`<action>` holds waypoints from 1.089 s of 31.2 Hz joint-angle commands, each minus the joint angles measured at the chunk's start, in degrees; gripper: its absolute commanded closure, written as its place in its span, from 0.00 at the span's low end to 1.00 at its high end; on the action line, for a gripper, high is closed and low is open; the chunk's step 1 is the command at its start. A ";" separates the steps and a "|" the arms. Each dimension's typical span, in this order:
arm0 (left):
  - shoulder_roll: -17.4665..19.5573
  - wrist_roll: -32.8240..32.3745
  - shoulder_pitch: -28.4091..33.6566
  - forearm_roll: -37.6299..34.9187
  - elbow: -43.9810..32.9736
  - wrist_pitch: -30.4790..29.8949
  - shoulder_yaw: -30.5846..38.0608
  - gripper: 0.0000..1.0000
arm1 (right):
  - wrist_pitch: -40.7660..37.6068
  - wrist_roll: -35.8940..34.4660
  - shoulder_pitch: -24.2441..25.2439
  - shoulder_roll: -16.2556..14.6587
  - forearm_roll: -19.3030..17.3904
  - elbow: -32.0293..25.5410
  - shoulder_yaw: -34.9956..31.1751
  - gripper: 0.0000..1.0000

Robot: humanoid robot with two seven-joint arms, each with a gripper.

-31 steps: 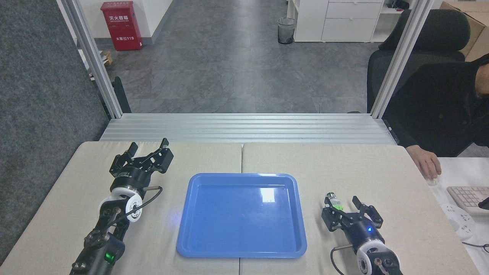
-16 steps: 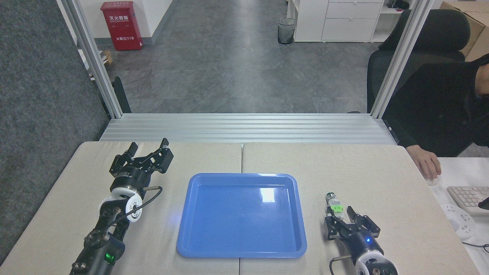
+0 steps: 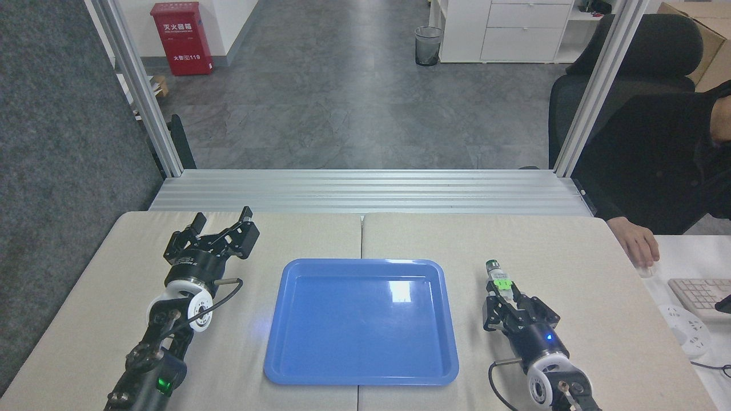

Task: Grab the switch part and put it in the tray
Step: 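Lower the right gripper onto the white-green switch part and close it, then lift the switch part with the right gripper and carry it over the tray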

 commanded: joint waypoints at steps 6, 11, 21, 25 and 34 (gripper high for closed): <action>0.00 0.04 0.03 0.00 0.00 0.01 0.02 0.00 | 0.71 2.62 -1.71 11.06 0.42 -11.48 9.40 1.00; 0.00 0.04 0.03 0.00 0.00 0.01 0.02 0.00 | 4.05 2.71 -1.97 11.68 2.09 -11.39 15.47 1.00; 0.00 0.04 0.03 0.00 0.00 0.01 -0.06 0.00 | 5.20 2.89 -3.29 14.76 2.62 -8.23 24.96 1.00; 0.00 0.04 -0.06 0.00 0.00 0.01 0.02 0.00 | 5.99 6.04 -3.46 15.02 3.15 -5.07 27.26 1.00; 0.00 0.04 0.03 0.00 0.00 0.01 0.02 0.00 | 6.34 8.07 -3.64 16.69 7.54 0.91 28.67 1.00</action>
